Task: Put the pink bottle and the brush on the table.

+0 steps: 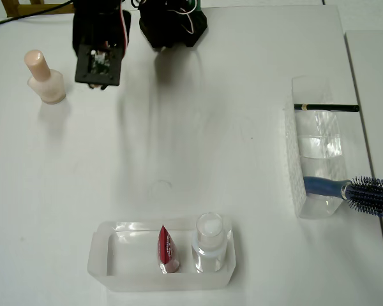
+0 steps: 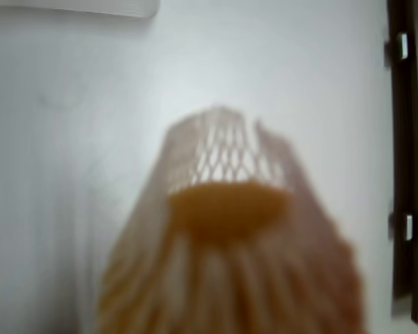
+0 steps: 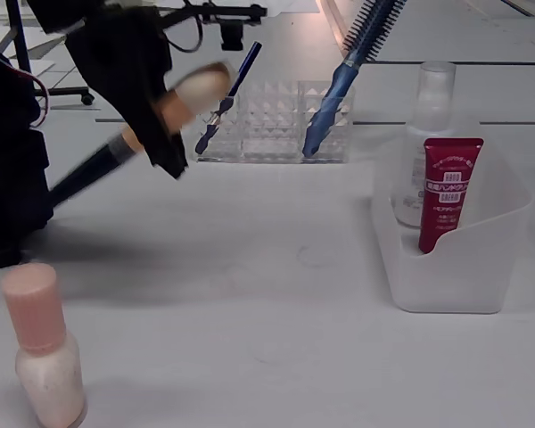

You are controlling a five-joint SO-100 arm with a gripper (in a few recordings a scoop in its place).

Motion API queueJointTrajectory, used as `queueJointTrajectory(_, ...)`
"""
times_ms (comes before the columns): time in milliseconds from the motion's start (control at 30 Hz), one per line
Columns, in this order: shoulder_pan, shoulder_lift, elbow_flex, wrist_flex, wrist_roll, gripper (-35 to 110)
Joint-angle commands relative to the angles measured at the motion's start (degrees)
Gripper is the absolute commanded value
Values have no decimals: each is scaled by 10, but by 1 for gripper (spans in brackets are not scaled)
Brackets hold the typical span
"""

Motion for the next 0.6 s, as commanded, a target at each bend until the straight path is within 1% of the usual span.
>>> queueJointTrajectory(0, 33, -17, 6, -41, -31, 0)
queueJointTrajectory(267, 110, -71, 105, -217, -119, 0)
queueJointTrajectory(367, 133, -96, 156, -309, -146, 0)
queueJointTrajectory(567, 138, -136, 188, -388, -142, 0)
